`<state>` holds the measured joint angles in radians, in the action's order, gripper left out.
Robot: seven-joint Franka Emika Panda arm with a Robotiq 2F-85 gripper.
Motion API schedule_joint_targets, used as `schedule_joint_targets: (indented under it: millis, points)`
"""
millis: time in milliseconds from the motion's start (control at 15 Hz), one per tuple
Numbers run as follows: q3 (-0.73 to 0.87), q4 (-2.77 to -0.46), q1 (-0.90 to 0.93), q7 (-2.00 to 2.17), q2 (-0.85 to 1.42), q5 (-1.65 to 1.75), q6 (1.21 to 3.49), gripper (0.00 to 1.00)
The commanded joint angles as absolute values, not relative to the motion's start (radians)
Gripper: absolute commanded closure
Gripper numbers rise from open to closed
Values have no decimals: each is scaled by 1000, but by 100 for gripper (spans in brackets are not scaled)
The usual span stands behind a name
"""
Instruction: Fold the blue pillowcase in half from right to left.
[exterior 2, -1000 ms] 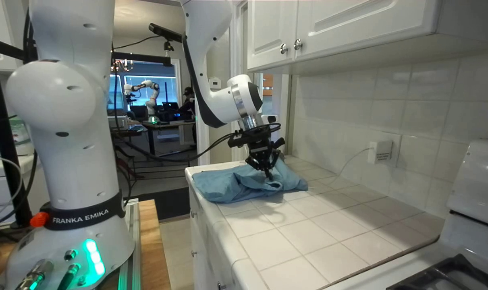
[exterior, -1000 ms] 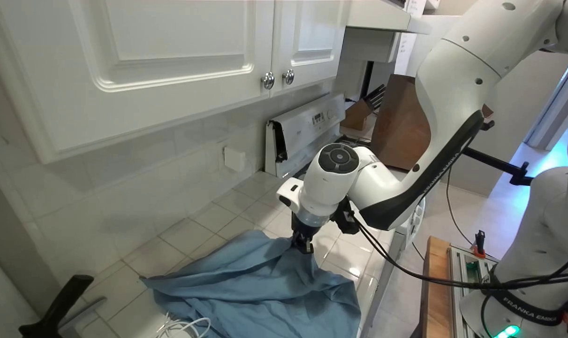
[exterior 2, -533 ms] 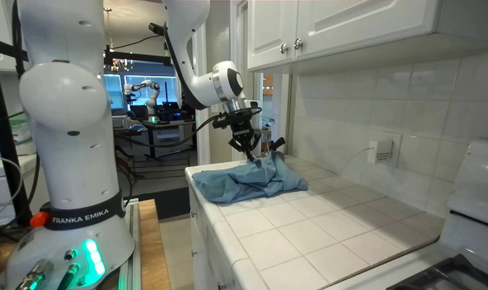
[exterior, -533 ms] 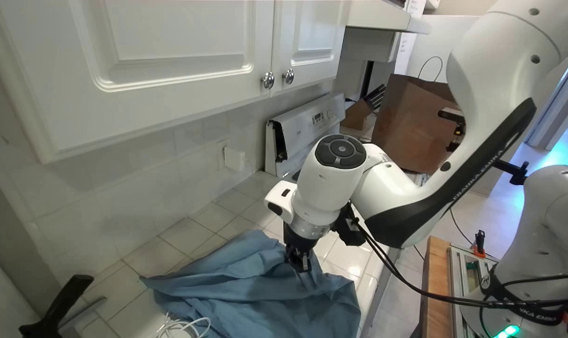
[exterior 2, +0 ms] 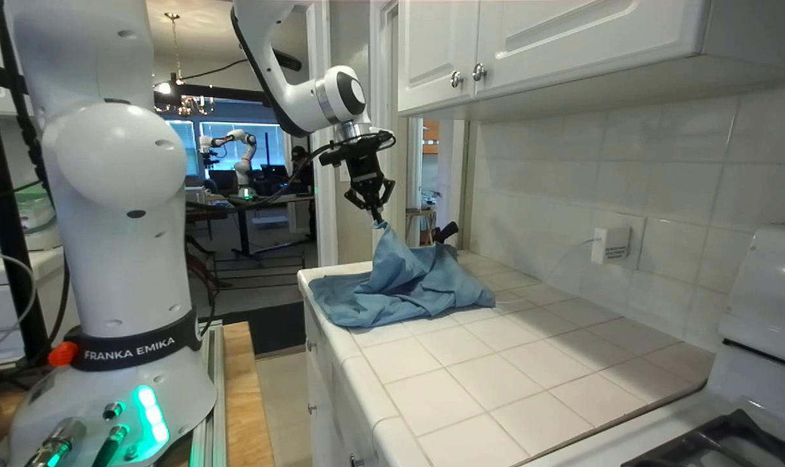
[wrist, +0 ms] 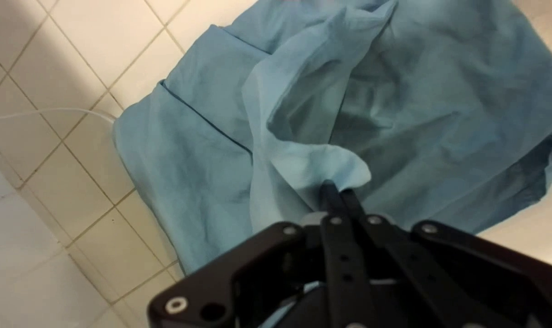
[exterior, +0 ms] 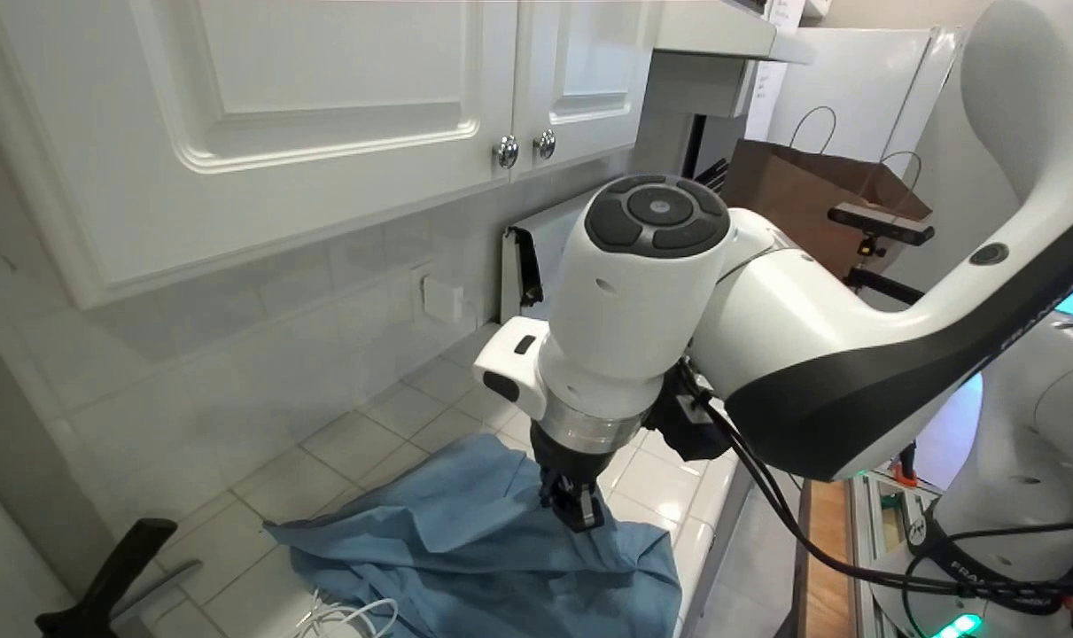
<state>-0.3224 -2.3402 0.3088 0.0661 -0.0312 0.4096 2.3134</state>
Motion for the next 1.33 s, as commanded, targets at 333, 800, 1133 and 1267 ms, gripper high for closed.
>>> schedule_joint_targets:
  millis: [333, 800, 1133, 1267]
  points:
    - [-342, -2251, 337, -19, 16, 258, 2195, 99]
    - [-337, -2278, 333, 14, 5, 269, 2208, 99]
    - [-337, -2278, 333, 14, 5, 269, 2208, 99]
    - [-337, -2278, 333, 14, 5, 269, 2208, 99]
